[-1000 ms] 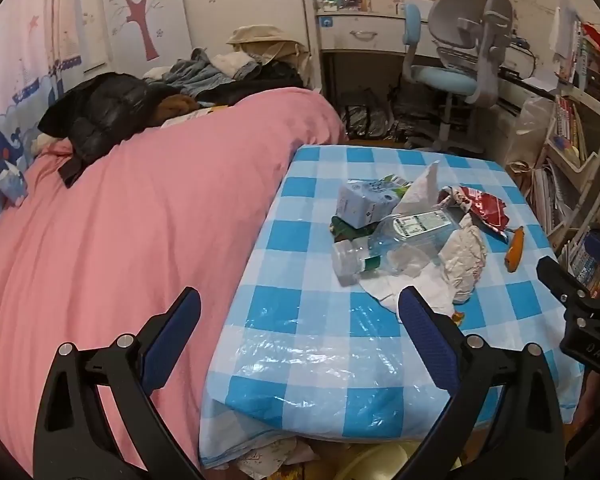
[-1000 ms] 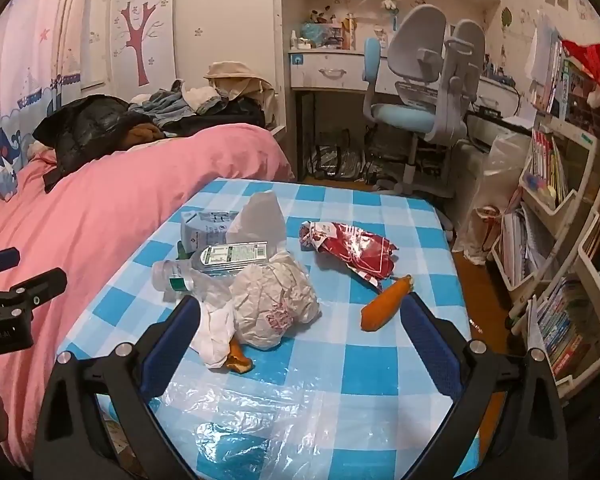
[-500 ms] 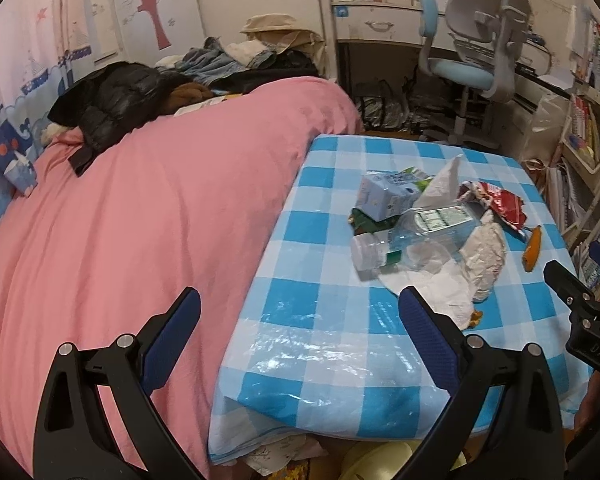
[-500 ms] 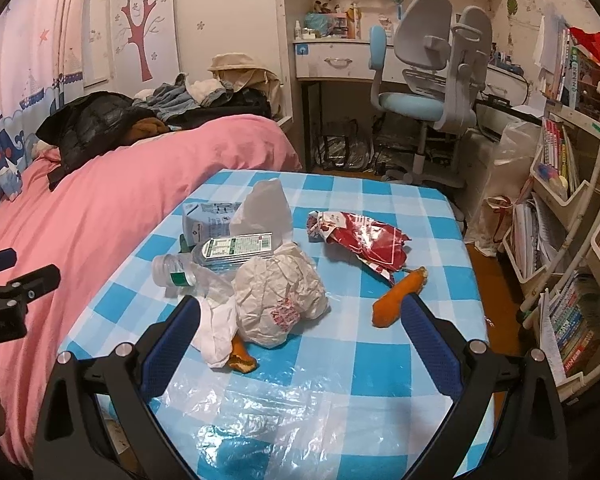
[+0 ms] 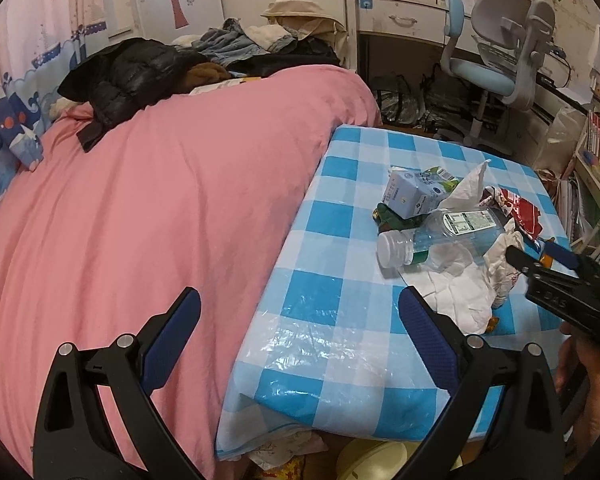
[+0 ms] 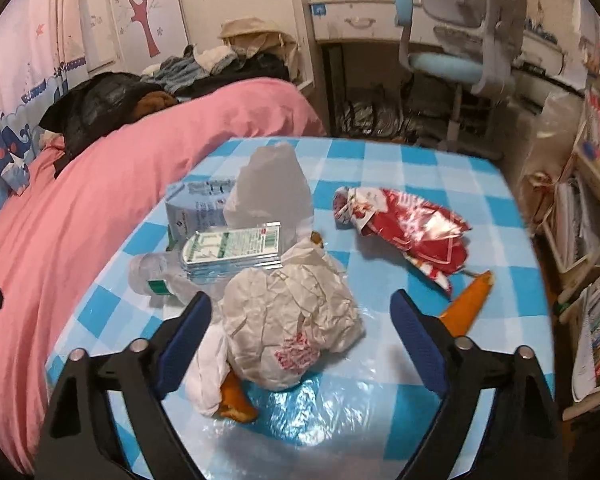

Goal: Collect trash
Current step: 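Move both tools toward the trash pile on the checked table, then grasp the crumpled white wrapper with the right tool while the left tool grasps a white tissue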

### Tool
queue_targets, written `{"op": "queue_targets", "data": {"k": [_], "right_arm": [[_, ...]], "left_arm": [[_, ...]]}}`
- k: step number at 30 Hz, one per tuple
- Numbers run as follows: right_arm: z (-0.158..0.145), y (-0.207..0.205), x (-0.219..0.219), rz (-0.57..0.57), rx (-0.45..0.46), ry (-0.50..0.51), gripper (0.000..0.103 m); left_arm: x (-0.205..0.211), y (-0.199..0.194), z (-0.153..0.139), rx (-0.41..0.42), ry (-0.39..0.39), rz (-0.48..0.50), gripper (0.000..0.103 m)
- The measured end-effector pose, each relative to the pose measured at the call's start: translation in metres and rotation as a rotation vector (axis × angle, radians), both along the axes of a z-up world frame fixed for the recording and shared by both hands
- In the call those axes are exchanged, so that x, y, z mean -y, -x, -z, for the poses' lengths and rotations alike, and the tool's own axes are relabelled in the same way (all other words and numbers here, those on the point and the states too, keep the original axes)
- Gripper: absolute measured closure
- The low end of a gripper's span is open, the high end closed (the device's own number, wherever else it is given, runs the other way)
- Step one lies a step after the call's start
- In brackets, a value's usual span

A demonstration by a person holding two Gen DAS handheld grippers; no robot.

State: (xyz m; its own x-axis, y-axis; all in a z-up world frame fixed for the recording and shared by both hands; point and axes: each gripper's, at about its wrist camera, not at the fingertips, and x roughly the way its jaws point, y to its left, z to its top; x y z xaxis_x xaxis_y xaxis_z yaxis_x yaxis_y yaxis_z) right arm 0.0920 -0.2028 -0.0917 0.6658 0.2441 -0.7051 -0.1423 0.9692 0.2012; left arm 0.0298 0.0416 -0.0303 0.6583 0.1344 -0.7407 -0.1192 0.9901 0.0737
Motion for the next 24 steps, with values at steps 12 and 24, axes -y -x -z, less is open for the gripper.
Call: {"op": "queue_targets", "data": {"k": [12,24], "right_arm": [[-0.012,0.003,0.016,-0.028,-0.005,-0.094,0.075],[-0.030,0.009,0.055,0.034,0.025,-0.122,0.075]], "left_arm": [[0.033,-0.030,0.035,-0.128,0.077,0.113,0.008],[0.095,-0.059,0.087,-0.224,0.231,0.153,0.008]]}}
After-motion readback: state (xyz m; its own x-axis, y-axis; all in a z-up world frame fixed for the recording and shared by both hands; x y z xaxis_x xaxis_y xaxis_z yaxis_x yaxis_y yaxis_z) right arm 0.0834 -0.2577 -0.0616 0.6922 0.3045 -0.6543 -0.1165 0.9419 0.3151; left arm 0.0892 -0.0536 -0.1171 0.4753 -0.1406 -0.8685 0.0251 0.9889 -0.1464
